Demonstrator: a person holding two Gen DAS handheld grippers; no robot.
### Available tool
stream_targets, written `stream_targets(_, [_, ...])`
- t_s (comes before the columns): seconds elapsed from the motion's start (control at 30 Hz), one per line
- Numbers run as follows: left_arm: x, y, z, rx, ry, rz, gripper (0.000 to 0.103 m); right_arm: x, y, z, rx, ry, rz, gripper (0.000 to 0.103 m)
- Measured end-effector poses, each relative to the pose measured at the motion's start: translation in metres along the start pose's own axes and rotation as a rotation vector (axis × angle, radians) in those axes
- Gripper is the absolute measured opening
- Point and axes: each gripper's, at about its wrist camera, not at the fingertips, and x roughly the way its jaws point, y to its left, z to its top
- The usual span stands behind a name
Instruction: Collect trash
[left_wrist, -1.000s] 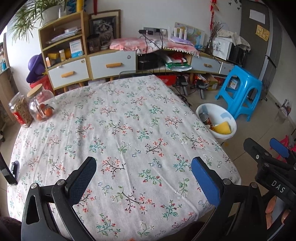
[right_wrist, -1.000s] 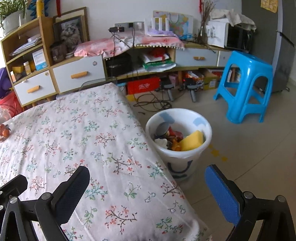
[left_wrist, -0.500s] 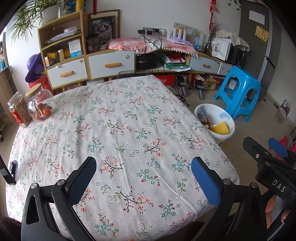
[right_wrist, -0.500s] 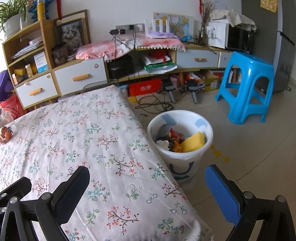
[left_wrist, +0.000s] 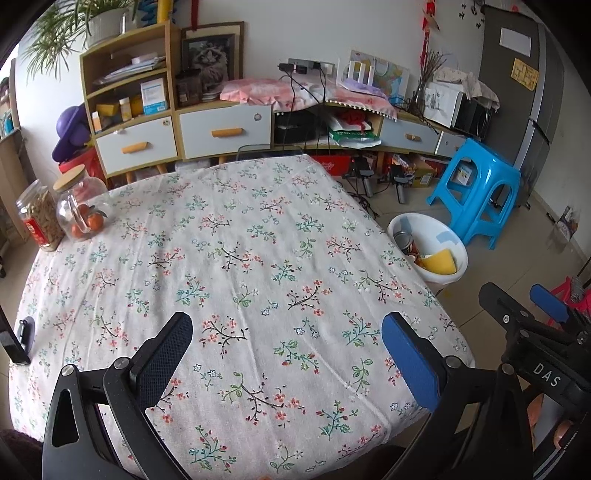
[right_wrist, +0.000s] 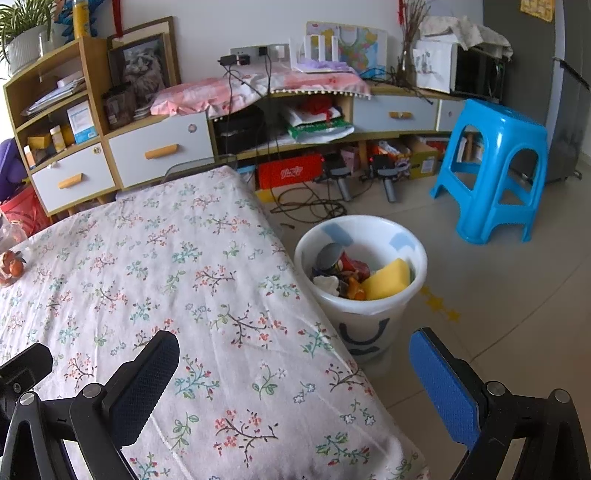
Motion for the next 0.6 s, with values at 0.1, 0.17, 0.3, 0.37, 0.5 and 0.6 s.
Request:
stream_targets(0.1, [0.0, -0.0001, -0.0001, 0.0, 0.0, 0.0, 0.103, 0.0001, 0.0001, 0.0, 0.001, -0.001, 0.0, 0.102])
stream_targets(0.17, [0.0, -0.0002, -0.0002, 0.0, 0.0, 0.0, 0.103, 0.0001, 0.0003, 0.0, 0.003, -0.004, -0.001, 0.102])
stream_targets(0.3, [-0.0001, 0.0, -0.0002, -0.002, 0.0, 0.0, 0.103, 0.0004, -0.0001, 0.0004, 0.009, -0.005, -0.001, 0.102])
stream_targets(0.37, [-0.0006, -0.0008, 0.0, -0.003, -0.001, 0.0, 0.103, 0.0008, -0.001, 0.0008, 0.01, -0.003, 0.0, 0.102])
stream_targets(0.5, [-0.0003, 0.0003, -0.0003, -0.004, 0.0, -0.001, 0.103, 0.0013, -0.0005, -0.0002, 0.011, -0.001, 0.002, 0.102])
stream_targets(0.6, [-0.001, -0.0012, -0.0003, -0.009, 0.0, -0.001, 0.103, 0.0029, -0.0001, -0.0006, 0.011, 0.003, -0.001, 0.102])
